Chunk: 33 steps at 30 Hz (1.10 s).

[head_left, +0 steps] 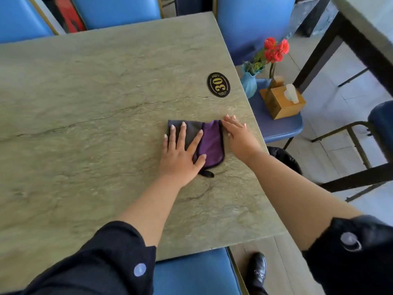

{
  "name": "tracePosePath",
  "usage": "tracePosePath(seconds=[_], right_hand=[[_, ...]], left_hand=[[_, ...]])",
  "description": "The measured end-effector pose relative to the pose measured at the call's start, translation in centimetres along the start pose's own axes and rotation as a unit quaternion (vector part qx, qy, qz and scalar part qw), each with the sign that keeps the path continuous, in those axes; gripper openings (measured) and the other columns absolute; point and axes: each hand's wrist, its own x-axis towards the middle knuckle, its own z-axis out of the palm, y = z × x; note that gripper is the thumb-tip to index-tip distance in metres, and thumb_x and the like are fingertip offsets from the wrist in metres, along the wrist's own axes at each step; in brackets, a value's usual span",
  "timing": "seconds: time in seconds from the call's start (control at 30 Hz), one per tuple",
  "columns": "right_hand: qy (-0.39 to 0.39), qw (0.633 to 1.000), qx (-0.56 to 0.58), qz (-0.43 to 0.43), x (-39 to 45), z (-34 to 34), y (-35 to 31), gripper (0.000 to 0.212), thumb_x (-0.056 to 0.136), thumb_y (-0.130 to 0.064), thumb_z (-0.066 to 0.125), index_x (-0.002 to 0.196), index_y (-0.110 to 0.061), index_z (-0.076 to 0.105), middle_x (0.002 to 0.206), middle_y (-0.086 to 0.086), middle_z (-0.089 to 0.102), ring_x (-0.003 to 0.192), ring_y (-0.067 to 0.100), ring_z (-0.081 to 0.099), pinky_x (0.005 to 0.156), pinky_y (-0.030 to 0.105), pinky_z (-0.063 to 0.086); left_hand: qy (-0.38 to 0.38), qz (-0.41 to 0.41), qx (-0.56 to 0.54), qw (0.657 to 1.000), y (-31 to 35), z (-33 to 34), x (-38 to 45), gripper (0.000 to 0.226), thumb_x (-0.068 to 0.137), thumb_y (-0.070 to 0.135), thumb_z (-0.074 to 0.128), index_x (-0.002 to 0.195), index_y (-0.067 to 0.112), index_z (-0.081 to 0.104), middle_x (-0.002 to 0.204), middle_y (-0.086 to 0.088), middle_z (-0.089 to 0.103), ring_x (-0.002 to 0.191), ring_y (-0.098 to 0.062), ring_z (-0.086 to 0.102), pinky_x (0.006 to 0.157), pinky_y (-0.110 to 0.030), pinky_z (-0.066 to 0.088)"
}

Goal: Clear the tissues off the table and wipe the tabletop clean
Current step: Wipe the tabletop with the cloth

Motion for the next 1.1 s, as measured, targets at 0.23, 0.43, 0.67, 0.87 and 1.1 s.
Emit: tracePosePath(seconds=[0.23,0.43,0.67,0.87,1.1], right_hand=[[-0.033,0.999,0.011,-0.036,-6.4,-2.4,2.6,0.047,0.097,0.003,0.034,0.142,-0.007,0.046,0.156,0.006,0.032,0.148,0.018,0.017,0.115,0.019,0.008],[-0.058,0.998,-0.023,-0.015,-9.6,-4.0,5.8,0.052,0.096,0.003,0.035,0.142,-0.017,0.046,0.162,0.008,0.007,0.150,0.024,0.002,0.118,0.030,0.018],[-0.001,0.994,0.108,0.011,-11.6,-4.7,7.1,0.043,0.097,-0.003,0.040,0.133,-0.021,0.056,0.154,-0.007,0.035,0.138,0.012,0.038,0.102,0.012,0.023],[0.018,0.984,0.167,0.061,-12.3,-5.0,8.1,0.050,0.098,-0.003,0.031,0.140,-0.022,0.049,0.150,-0.006,0.042,0.137,0.011,0.039,0.111,0.021,0.028],[0.007,0.951,0.260,0.165,-13.7,-6.0,10.6,0.039,0.099,-0.015,0.036,0.133,-0.024,0.054,0.119,0.001,0.066,0.108,0.017,0.063,0.098,0.035,0.051]], left_hand=[[-0.137,-0.079,-0.023,0.987,5.4,-0.6,-5.1,0.069,0.092,0.068,0.017,0.145,0.045,-0.022,0.153,-0.006,-0.038,0.139,-0.034,-0.037,0.115,-0.053,-0.016],[-0.196,-0.215,-0.065,0.955,12.0,-0.9,-6.2,0.079,0.085,0.078,0.013,0.142,0.042,-0.030,0.148,-0.009,-0.045,0.136,-0.038,-0.039,0.113,-0.056,-0.017],[-0.242,-0.246,-0.075,0.935,19.4,0.6,-9.1,0.087,0.083,0.079,0.017,0.138,0.038,-0.037,0.144,-0.015,-0.050,0.132,-0.043,-0.042,0.112,-0.060,-0.017],[-0.159,-0.246,-0.079,0.953,19.8,0.4,-6.6,0.088,0.081,0.082,0.016,0.143,0.039,-0.031,0.147,-0.015,-0.046,0.134,-0.043,-0.040,0.110,-0.063,-0.018],[-0.134,-0.179,-0.051,0.973,20.7,1.0,-6.4,0.097,0.073,0.089,0.014,0.142,0.037,-0.031,0.149,-0.014,-0.043,0.134,-0.042,-0.040,0.109,-0.060,-0.021]])
